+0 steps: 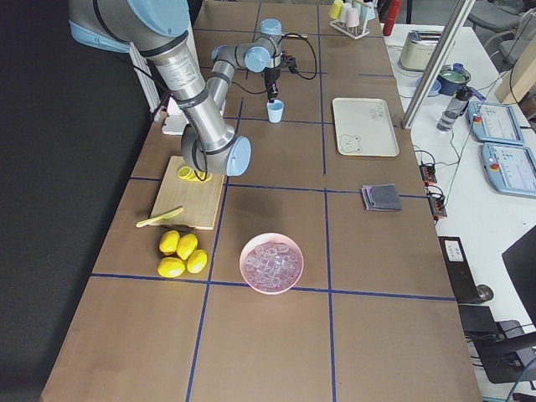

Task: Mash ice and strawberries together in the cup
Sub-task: 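Carry the ice cube with the right gripper over the blue cup, then open the right gripper to drop the ice cube into the cup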

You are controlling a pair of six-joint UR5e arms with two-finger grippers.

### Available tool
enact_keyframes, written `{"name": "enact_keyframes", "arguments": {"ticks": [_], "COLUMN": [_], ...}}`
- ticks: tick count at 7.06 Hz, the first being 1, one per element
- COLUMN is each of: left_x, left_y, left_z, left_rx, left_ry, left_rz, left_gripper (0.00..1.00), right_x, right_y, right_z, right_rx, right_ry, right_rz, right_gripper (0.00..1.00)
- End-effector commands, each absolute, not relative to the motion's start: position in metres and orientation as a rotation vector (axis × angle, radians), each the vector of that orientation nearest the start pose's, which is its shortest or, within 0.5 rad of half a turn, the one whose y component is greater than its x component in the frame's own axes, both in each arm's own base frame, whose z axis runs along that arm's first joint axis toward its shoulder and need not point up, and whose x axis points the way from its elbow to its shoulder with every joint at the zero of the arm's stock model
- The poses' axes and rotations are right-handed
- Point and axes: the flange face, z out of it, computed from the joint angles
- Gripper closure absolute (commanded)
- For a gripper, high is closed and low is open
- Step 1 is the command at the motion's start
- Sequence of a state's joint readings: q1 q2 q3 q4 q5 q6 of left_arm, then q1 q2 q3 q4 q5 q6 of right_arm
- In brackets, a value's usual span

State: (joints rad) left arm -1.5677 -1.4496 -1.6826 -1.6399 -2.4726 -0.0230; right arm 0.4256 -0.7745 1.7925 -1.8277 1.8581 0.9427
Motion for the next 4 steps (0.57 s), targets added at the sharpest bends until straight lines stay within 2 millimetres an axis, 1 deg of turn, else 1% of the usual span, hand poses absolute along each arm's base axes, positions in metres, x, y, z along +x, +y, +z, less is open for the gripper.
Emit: {"name": "enact_keyframes", "arguments": {"ticks": [1, 4], "left_x": [-0.0538, -0.0538], "left_y": [-0.4442, -0.4448], "left_z": [0.6437, 0.6438], "left_rx": [0.044, 0.044], "left_ry": [0.902, 0.902], "left_rz": [0.008, 0.008], "left_gripper": [0.0, 0.0], "right_x": [-0.5885, -0.5916], "right_y": [-0.3752, -0.3733], "right_z": [0.104, 0.1104], "right_rx": [0.129, 0.124], "right_ry": [-0.76, -0.749], "right_rz": [-0.285, -0.289], "right_gripper": [1.0, 1.0]}}
